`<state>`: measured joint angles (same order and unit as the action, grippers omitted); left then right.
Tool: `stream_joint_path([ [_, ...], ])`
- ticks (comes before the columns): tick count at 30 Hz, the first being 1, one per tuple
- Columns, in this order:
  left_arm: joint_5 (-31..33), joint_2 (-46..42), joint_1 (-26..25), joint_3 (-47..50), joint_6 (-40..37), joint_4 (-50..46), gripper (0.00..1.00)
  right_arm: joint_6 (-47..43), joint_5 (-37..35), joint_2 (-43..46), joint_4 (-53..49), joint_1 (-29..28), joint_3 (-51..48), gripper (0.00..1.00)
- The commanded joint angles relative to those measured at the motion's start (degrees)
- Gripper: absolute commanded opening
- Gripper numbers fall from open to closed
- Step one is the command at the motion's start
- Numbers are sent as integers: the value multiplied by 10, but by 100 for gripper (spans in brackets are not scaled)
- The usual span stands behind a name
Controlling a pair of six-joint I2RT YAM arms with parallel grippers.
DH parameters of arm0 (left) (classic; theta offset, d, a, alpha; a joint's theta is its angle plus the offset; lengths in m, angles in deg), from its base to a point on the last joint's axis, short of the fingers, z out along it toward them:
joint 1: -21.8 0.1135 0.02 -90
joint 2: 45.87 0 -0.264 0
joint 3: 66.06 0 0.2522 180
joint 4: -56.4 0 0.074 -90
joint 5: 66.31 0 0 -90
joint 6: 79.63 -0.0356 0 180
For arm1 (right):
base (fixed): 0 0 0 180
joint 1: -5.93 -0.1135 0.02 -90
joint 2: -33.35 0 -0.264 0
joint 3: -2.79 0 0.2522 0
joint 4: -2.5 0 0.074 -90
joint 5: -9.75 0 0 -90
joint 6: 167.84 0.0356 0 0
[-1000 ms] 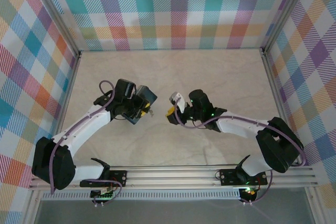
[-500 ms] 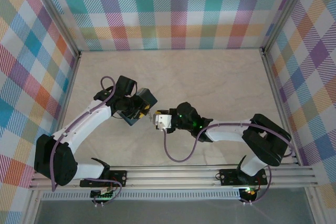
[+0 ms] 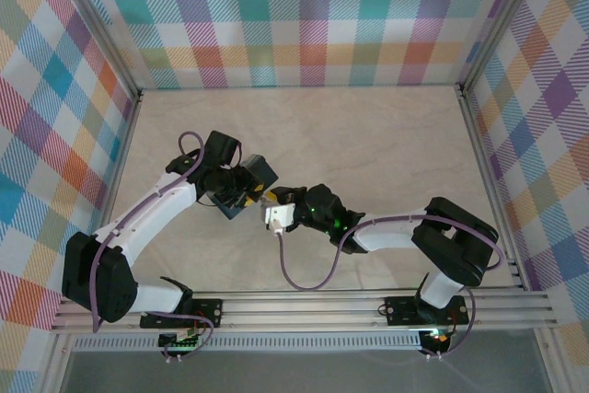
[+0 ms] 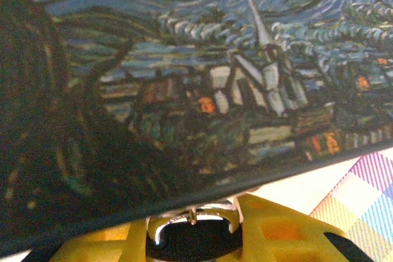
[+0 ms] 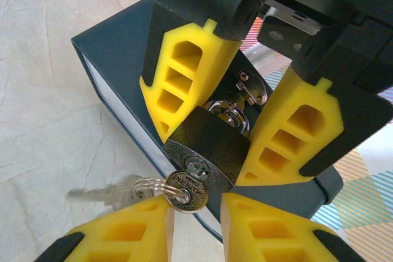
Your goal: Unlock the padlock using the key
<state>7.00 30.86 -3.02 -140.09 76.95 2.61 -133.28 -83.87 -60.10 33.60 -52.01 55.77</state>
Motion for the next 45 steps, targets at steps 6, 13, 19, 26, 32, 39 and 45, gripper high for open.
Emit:
stream_joint_path([
  [6, -18, -9, 4, -20, 1, 15, 11, -10, -8, -6, 45, -14, 9, 21],
  [13, -28, -3, 2, -19, 15, 30, 11, -5, -13, -11, 48, -23, 18, 18],
  [19, -33, -6, -1, -5, 30, 45, 11, 23, -24, -15, 42, -29, 31, 14],
  [26, -34, -16, -12, 18, 68, 80, 10, 140, -48, -7, 32, -39, 42, 6],
  [32, -25, -19, -17, 25, 89, 95, 10, 283, -77, -6, 66, -50, 38, 3],
  [39, -2, -17, -18, 16, 77, 85, 9, 442, -73, 18, 16, -56, 45, 7],
  [45, 19, -11, -16, -3, 38, 56, 9, 476, -35, 66, -131, -41, 30, 27],
])
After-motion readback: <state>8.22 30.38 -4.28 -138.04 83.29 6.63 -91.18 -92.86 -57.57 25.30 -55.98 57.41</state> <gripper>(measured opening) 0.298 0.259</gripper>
